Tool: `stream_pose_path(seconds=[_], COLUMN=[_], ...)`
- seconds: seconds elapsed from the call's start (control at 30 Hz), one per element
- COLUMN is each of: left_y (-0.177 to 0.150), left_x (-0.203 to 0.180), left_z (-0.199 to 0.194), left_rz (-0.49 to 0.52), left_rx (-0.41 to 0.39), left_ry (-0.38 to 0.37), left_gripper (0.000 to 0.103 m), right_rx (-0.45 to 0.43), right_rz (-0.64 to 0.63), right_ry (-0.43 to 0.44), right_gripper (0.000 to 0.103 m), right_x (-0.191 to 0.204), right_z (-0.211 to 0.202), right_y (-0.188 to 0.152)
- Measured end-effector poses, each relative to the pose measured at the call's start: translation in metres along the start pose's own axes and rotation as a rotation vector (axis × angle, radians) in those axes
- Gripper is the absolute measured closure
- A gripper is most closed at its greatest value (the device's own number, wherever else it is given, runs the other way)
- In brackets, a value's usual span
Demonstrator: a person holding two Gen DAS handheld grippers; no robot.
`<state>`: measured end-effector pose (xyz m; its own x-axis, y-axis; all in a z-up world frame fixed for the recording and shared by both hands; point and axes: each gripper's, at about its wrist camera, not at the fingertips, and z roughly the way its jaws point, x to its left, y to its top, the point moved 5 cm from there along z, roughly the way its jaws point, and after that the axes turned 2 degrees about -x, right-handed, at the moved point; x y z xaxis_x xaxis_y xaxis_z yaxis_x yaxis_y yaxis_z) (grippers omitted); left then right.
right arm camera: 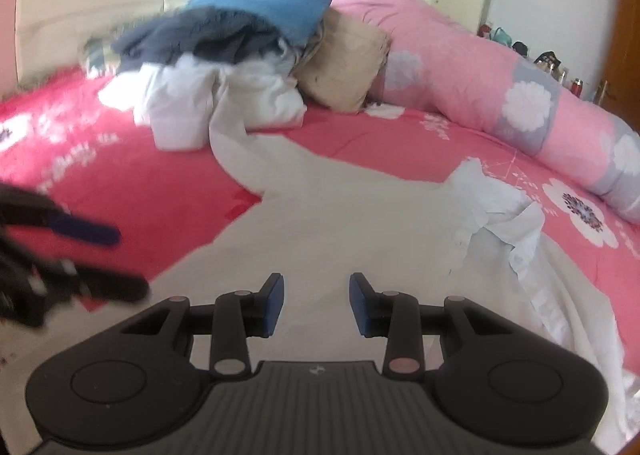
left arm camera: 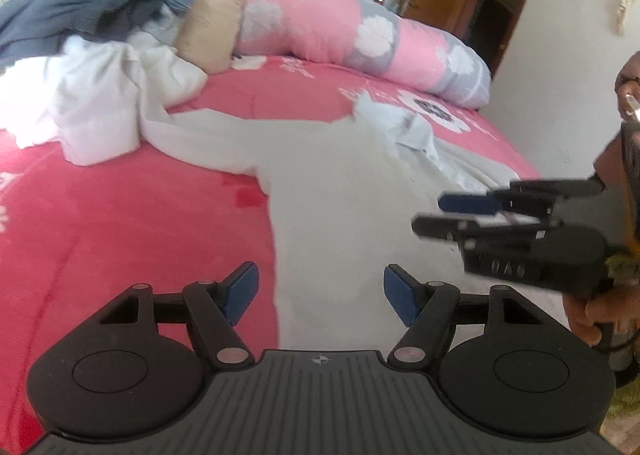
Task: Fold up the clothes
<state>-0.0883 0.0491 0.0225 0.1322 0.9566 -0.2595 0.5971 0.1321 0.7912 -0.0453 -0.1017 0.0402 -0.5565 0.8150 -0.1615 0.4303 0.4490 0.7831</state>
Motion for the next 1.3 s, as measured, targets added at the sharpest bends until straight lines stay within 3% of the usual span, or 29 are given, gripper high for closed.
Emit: stream_pose_path(seconds=[0.4,0.57,0.73,0.93,1.1,1.23,1.3], left_y=[0.028,0.049,0.073,0.083,0.072,0.078,0.082], left_x=[0.068,0.103,0.12,0.137,0.17,0.199,0.205], left_z=[0.006,0.009,0.018,0.044,0.053,0.063,0.072], left_rz=[-0.006,0.002,-0.001,0.026,-0.121,-0.297,-0.322], left_rx=[-0.075,-0.131,-0.179,-0.15,-0.162,-0.185,-0.183], left_ry=[0.202,0.278,0.263,0.338,0.403,0.349,0.336], left_gripper=[0.033,0.033,0.033,0.033,0.026,0.026,0.033], right_rx=[0.068,0.062,0.049,0.038,0.034,0.033,0.034], right_rz=[0.033,0.049,0.047,0.048,0.046,0.05,0.05], right_ry=[-0.002,-0.006,-0.023,-0.044,-0.048,-0.047,-0.047], right_gripper=[0.065,0.063,0.06,0.059,0.058,0.058,0.058], right_x=[0.004,0.002,0.002,0.004,0.005,0.004,0.004], right_z=[0.062,0.067,0.068,0.069,0.07,0.07,0.071], right_y=[-0.019,-0.021,-0.023,-0.024,-0.023,-0.024,-0.023])
